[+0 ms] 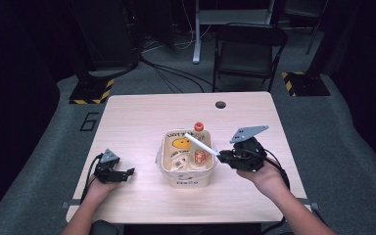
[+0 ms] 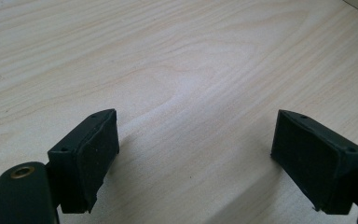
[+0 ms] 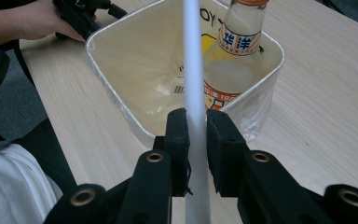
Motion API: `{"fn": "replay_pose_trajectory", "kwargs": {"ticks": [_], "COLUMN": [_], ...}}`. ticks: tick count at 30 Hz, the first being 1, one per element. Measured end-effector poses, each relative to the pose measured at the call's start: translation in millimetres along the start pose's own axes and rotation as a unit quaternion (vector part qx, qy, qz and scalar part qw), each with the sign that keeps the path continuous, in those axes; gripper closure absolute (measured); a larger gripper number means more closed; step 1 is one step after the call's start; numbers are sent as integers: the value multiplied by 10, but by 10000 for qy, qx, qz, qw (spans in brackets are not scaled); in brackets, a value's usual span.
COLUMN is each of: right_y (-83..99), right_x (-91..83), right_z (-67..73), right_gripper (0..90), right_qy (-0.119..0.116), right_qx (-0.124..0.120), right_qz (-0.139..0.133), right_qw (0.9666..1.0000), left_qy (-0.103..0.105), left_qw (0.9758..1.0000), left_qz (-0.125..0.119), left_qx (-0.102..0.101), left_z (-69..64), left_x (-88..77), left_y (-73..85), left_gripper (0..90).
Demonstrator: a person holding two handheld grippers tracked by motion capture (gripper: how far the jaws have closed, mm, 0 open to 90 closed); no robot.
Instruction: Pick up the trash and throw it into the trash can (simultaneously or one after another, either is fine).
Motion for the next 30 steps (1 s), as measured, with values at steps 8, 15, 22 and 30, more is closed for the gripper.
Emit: {"fn": "replay_pose_trajectory", "kwargs": {"ticks": [8,15,22,30], "right_y": [-49,-83,-129,-182], "right_x": [157,255,379,478], "right_z": [-19,-48,-66,-76], "right_gripper": [785,785,783,784], "right_qy": [-34,-69,-110,-179], "right_qx": [17,113,133,207], "right_qz": [36,40,86,6], "right_qw": [10000,9999,9998,9996], "left_qy": [0,1,5,-2], "left_qw": [10000,10000,10000,10000], "left_qz": [0,3,6,-5], "left_qx": [-1,4,9,9], "left_z": [0,-1,0,-1], "left_x": [0,1,1,3], "left_y": [0,-1,-1,-2], "left_gripper": [147,146,146,146]}}
Point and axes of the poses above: each handheld gripper's, and its own axes: x roughly forward along the jaws, y roughly out of its underside, z roughly to its left, the point moved 4 cm from there along x, roughly forward along the jaws, and after that the axes turned 12 degrees about -y, right-handed, at the moved point
